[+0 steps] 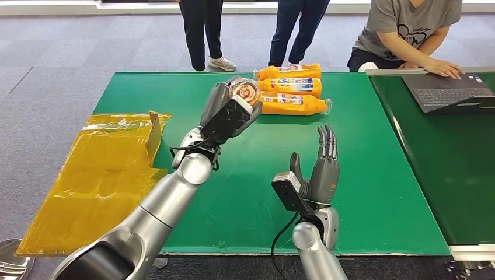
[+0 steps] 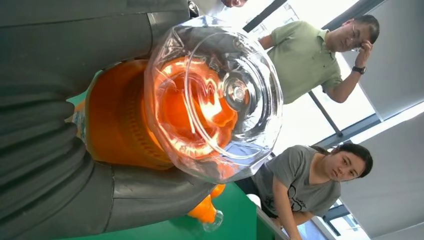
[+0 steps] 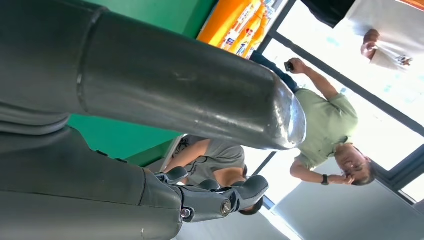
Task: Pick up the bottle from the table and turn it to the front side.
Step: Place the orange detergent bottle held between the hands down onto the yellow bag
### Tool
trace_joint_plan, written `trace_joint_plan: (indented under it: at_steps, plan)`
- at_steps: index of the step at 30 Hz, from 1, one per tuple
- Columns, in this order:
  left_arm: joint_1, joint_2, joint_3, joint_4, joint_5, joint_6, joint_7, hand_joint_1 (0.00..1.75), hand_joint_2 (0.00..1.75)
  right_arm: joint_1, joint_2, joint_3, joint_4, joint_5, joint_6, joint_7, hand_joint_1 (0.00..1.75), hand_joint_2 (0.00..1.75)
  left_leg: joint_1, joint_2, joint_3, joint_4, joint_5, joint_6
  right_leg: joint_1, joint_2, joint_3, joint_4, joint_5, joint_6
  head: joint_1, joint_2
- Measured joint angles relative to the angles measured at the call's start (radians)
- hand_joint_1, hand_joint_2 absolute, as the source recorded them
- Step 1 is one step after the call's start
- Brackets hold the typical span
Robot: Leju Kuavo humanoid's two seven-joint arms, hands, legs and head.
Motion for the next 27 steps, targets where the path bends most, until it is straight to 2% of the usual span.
trace_joint_plan:
  at_steps: [9, 12, 16, 20, 24, 27]
  plan:
    - [-0.009, 0.006, 0.0, 0.028, -0.013, 0.011, 0.002, 1.75, 1.75, 0.003, 0.0, -0.002, -0.008, 0.002, 0.0, -0.011, 0.0, 0.0, 0.0, 0.0, 0.0, 0.0, 0.0, 0.0, 0.0, 0.0, 0.0, 0.0, 0.0, 0.0, 0.0, 0.0]
    - [-0.015, 0.021, 0.004, 0.036, -0.038, 0.029, 0.004, 1.75, 1.75, 0.026, -0.001, -0.014, -0.085, 0.018, 0.0, -0.032, 0.0, 0.0, 0.0, 0.0, 0.0, 0.0, 0.0, 0.0, 0.0, 0.001, -0.001, 0.0, 0.0, 0.0, 0.0, 0.0]
    - [-0.018, 0.047, 0.035, 0.042, -0.081, 0.032, -0.009, 1.75, 1.75, 0.09, -0.009, -0.055, -0.234, 0.033, -0.001, -0.035, 0.0, 1.75, 0.0, 0.0, 0.0, 0.0, 0.0, 0.0, 0.0, 0.001, -0.001, 0.0, 0.0, 0.0, 0.0, 0.0]
    - [-0.017, 0.063, 0.056, 0.042, -0.158, 0.055, -0.009, 1.75, 1.75, 0.136, -0.015, -0.107, -0.325, 0.021, -0.001, -0.046, 0.0, 1.75, 0.0, 0.001, 0.0, 0.0, 0.0, 0.0, 0.0, 0.002, -0.001, 0.0, 0.0, 0.0, 0.0, 0.0]
    - [-0.01, 0.078, 0.057, 0.031, -0.298, 0.155, 0.025, 1.75, 1.75, 0.169, -0.017, -0.131, -0.371, 0.021, -0.001, -0.054, 0.0, 1.75, 0.0, 0.001, 0.0, 0.0, 0.0, 0.0, 0.0, 0.002, -0.001, 0.0, 0.0, 0.0, 0.0, 0.0]
    - [-0.004, 0.088, 0.057, 0.02, -0.338, 0.187, 0.037, 1.75, 1.75, 0.18, -0.017, -0.141, -0.391, 0.02, -0.001, -0.054, 0.0, 1.75, 0.0, 0.001, 0.0, 0.0, 0.0, 0.0, 0.0, 0.002, -0.001, 0.0, 0.0, 0.0, 0.0, 0.0]
